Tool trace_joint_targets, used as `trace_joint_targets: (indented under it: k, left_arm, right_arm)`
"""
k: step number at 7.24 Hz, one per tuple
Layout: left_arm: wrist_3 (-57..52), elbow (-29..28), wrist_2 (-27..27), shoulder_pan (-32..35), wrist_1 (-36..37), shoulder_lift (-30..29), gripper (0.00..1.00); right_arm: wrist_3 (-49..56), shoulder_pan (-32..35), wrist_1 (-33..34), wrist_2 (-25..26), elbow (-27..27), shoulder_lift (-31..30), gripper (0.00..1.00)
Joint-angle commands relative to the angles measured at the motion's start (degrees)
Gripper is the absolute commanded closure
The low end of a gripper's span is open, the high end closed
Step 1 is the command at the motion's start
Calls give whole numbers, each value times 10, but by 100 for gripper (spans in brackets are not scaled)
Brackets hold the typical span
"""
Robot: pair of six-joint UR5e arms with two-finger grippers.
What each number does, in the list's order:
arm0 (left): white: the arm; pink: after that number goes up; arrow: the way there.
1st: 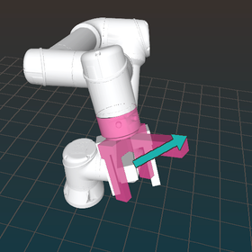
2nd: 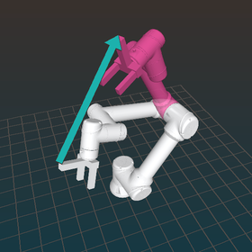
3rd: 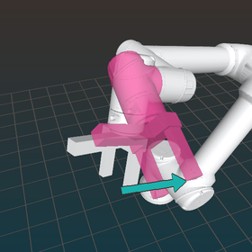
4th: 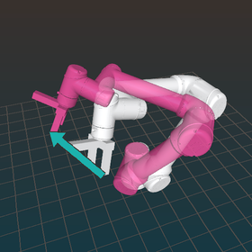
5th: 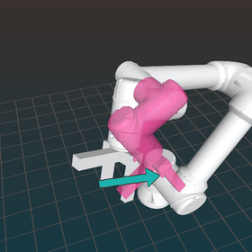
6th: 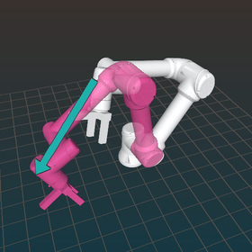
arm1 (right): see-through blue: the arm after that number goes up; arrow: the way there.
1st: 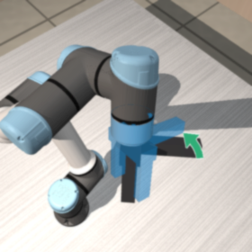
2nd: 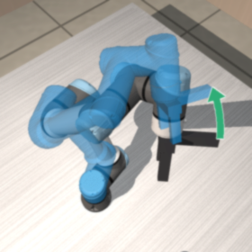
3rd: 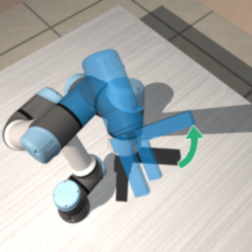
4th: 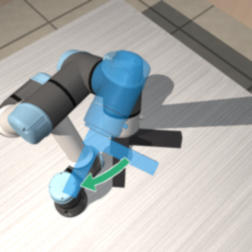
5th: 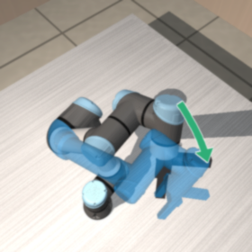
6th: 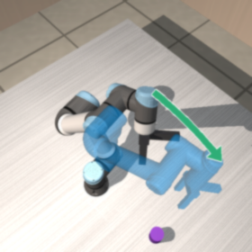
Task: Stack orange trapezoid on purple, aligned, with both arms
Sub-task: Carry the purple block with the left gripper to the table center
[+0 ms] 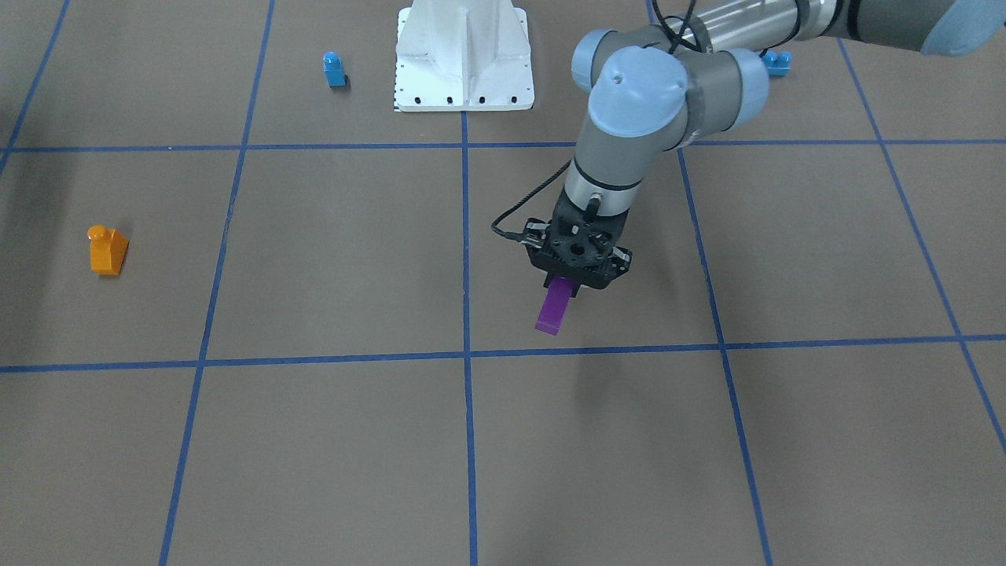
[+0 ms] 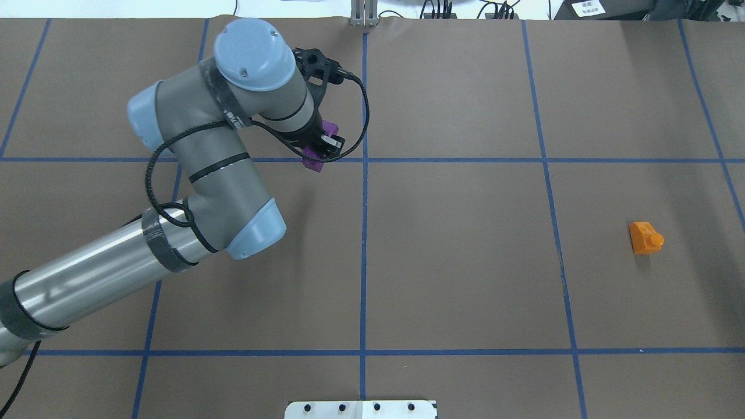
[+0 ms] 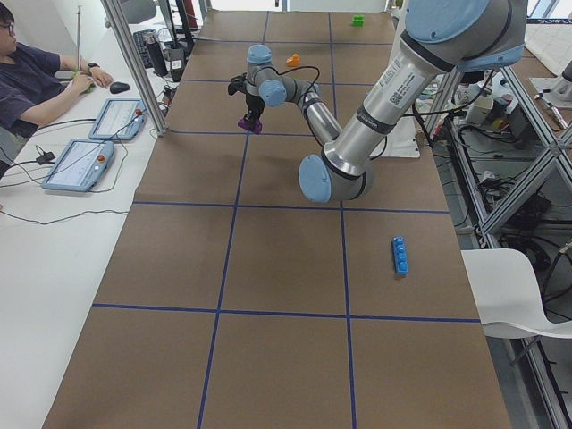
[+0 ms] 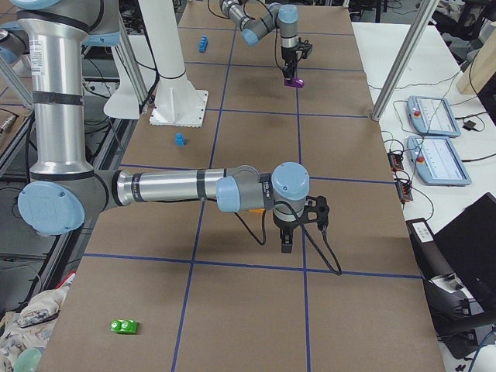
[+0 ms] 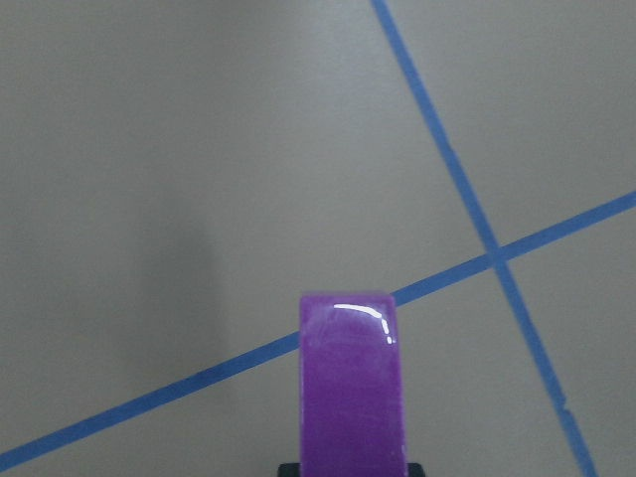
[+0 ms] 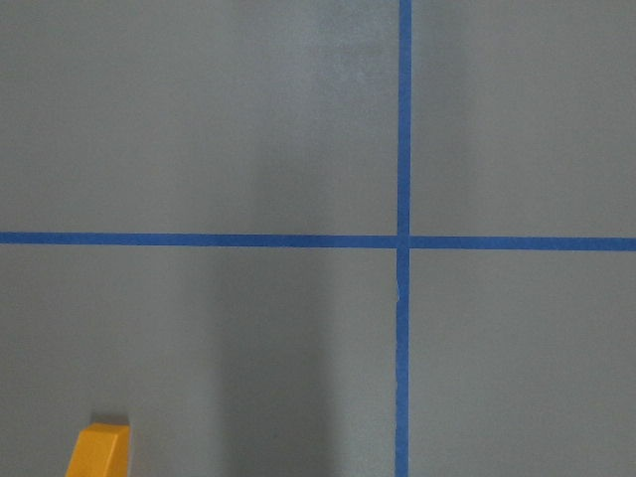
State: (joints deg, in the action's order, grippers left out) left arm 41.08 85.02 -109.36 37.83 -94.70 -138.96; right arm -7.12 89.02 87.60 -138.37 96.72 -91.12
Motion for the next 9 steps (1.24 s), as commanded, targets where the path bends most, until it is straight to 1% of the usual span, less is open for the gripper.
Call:
trace_joint_targets:
  k: [1, 2, 4, 6, 7, 8, 9]
  left_arm:
    - [14, -86, 11, -36, -2, -60, 100]
    - [41, -113, 11, -41, -17, -68, 100]
    - [44, -144, 12, -56, -40, -69, 100]
    - [44, -153, 12, -62, -42, -71, 100]
    - [44, -164, 12, -63, -43, -79, 70]
    - [44, -179, 12, -65, -45, -85, 5]
    - [44, -180, 12, -64, -77, -84, 0]
  right_arm:
    - [-21, -6, 0, -2, 0, 2, 0]
    - [-20, -7, 0, -2, 0, 3, 0]
    - [-20, -8, 0, -2, 0, 4, 0]
    - [-20, -8, 0, -3, 1, 4, 0]
    - [-20, -8, 0, -3, 2, 4, 0]
    - [-20, -8, -1, -4, 2, 4, 0]
    - [-20, -8, 0, -4, 3, 5, 0]
